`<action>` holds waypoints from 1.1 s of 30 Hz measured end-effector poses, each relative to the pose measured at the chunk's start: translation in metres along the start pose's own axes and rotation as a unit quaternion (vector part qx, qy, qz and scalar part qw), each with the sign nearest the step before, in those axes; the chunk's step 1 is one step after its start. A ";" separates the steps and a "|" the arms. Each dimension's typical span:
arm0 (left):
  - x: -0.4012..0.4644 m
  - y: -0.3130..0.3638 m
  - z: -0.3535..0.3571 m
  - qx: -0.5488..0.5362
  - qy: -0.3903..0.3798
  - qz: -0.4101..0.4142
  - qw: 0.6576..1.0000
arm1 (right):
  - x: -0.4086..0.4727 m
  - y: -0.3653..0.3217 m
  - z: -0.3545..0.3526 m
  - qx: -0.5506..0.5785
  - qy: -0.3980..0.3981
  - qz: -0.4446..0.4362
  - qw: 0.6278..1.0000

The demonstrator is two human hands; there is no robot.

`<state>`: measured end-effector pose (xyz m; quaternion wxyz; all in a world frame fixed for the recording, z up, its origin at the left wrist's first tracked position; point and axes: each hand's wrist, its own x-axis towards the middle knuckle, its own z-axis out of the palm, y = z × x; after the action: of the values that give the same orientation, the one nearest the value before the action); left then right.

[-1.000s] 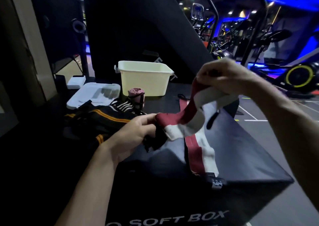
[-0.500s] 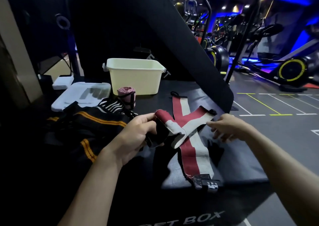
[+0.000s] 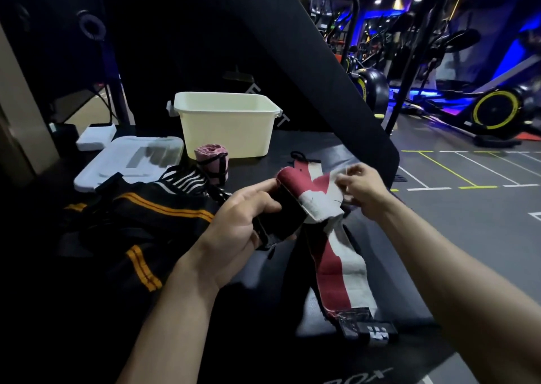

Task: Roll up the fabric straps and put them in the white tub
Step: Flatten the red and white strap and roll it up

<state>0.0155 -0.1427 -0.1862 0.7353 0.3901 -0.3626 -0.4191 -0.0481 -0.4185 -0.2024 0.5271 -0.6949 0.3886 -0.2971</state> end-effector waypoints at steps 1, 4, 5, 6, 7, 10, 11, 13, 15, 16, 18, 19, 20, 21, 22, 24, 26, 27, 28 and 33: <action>0.002 0.000 -0.001 0.002 -0.003 -0.003 1.000 | 0.008 -0.007 0.001 -0.003 0.004 -0.019 1.000; 0.009 -0.003 -0.004 0.011 -0.023 -0.014 1.000 | 0.038 -0.020 0.007 -0.017 0.015 -0.078 0.997; 0.012 -0.006 -0.005 0.024 -0.029 -0.017 0.999 | 0.048 -0.024 0.009 -0.007 0.011 -0.093 0.996; 0.014 -0.009 -0.005 0.040 -0.032 -0.022 0.998 | 0.059 -0.027 0.012 -0.001 0.010 -0.101 0.995; 0.016 -0.012 -0.006 0.051 -0.034 -0.030 0.998 | 0.067 -0.029 0.015 0.005 0.011 -0.106 0.994; 0.020 -0.017 -0.004 0.083 -0.047 -0.054 0.994 | 0.084 -0.028 0.024 -0.020 -0.007 -0.092 0.996; 0.020 -0.019 -0.003 0.105 -0.051 -0.057 0.992 | 0.085 -0.022 0.027 -0.047 -0.014 -0.071 0.996; 0.019 -0.021 -0.002 0.145 -0.060 -0.063 0.986 | 0.084 -0.004 0.031 -0.107 -0.033 -0.024 0.993; 0.018 -0.021 -0.002 0.169 -0.064 -0.075 0.981 | 0.080 0.012 0.031 -0.128 -0.041 -0.011 0.991; 0.017 -0.021 -0.001 0.178 -0.062 -0.077 0.979 | 0.082 0.017 0.031 -0.131 -0.036 -0.019 0.991; 0.015 -0.019 -0.002 0.185 -0.055 -0.073 0.978 | 0.087 0.021 0.030 -0.133 -0.022 -0.033 0.990; 0.015 -0.020 -0.001 0.180 -0.055 -0.075 0.979 | 0.087 0.020 0.030 -0.134 -0.019 -0.038 0.990; 0.015 -0.020 0.000 0.171 -0.055 -0.080 0.980 | 0.087 0.019 0.030 -0.140 -0.022 -0.040 0.989; 0.015 -0.021 0.001 0.167 -0.053 -0.086 0.981 | 0.084 0.017 0.031 -0.144 -0.037 -0.038 0.988; 0.014 -0.023 0.003 0.169 -0.050 -0.092 0.980 | 0.080 0.015 0.032 -0.150 -0.061 -0.034 0.986; 0.012 -0.026 0.008 0.183 -0.041 -0.098 0.977 | 0.073 0.010 0.034 -0.164 -0.114 -0.026 0.979; 0.009 -0.028 0.016 0.186 -0.041 -0.104 0.976 | 0.063 0.006 0.033 -0.203 -0.150 -0.036 0.967; 0.007 -0.029 0.020 0.187 -0.039 -0.106 0.976 | 0.057 0.003 0.030 -0.217 -0.156 -0.053 0.962; 0.005 -0.032 0.023 0.187 -0.031 -0.107 0.976 | 0.050 0.001 0.027 -0.216 -0.158 -0.065 0.961; -0.011 -0.043 0.040 0.169 0.010 -0.109 0.980 | -0.007 -0.001 -0.004 -0.203 -0.076 -0.145 0.965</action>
<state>-0.0373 -0.1586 -0.2086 0.6126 0.5498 -0.3762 -0.4253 -0.0548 -0.4139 -0.2005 0.3543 -0.8566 0.2945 -0.2321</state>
